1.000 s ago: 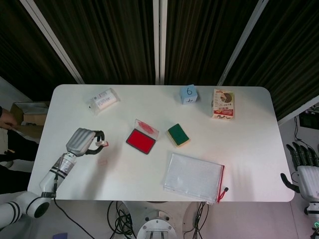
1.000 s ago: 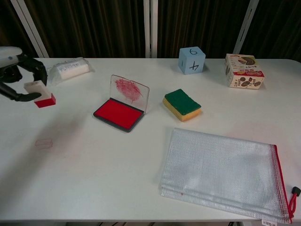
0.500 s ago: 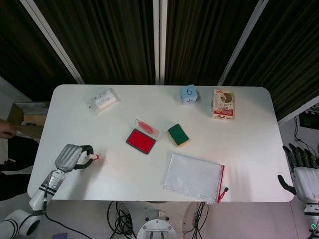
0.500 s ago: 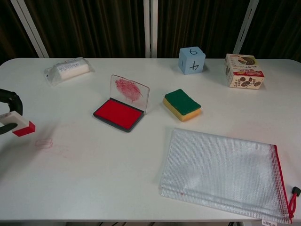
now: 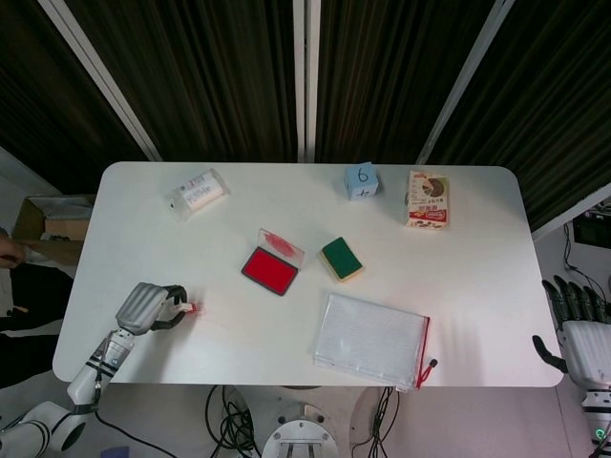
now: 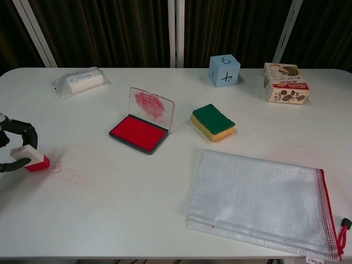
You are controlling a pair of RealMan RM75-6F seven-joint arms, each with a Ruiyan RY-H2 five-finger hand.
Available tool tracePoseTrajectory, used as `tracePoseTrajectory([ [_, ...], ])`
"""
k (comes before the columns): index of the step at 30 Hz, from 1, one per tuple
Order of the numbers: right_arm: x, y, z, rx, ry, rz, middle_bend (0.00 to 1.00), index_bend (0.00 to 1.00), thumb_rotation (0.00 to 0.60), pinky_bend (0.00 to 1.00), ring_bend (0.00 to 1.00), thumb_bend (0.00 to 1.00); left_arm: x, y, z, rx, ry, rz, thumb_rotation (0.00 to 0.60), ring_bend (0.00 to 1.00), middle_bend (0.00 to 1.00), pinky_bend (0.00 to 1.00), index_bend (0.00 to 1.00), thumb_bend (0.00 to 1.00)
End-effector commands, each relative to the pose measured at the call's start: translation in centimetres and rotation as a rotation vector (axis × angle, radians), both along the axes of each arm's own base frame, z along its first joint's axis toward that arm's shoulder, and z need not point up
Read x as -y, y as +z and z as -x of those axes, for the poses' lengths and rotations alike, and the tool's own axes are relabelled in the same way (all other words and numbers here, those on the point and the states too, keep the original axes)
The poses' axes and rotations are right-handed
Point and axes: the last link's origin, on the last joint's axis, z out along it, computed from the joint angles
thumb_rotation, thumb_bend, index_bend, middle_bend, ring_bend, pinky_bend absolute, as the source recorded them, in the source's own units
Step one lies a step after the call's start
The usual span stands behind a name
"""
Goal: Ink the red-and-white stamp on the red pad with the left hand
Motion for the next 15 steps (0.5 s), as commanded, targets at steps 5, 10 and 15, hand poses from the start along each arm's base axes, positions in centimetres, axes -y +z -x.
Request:
tracePoseTrajectory([
  [5,-0.03,0.00,0.13,0.000,-0.004,0.002,0.00,0.00,0.600,0.00,0.00,0.22,-0.15,-0.55,0.14,-0.009,0.001,0.013,0.600,1.00,0.65,1.00,0.62,0.40],
  [10,-0.01,0.04,0.18,-0.001,-0.007,0.001,0.00,0.00,0.600,0.00,0.00,0.22,-0.23,-0.62,0.18,-0.023,-0.004,0.025,0.600,0.98,0.61,0.99,0.57,0.39],
  [15,0.02,-0.02,0.19,-0.002,-0.010,-0.003,0.00,0.00,0.600,0.00,0.00,0.22,-0.26,-0.43,0.04,-0.025,-0.013,0.016,0.600,0.98,0.57,0.99,0.51,0.37],
])
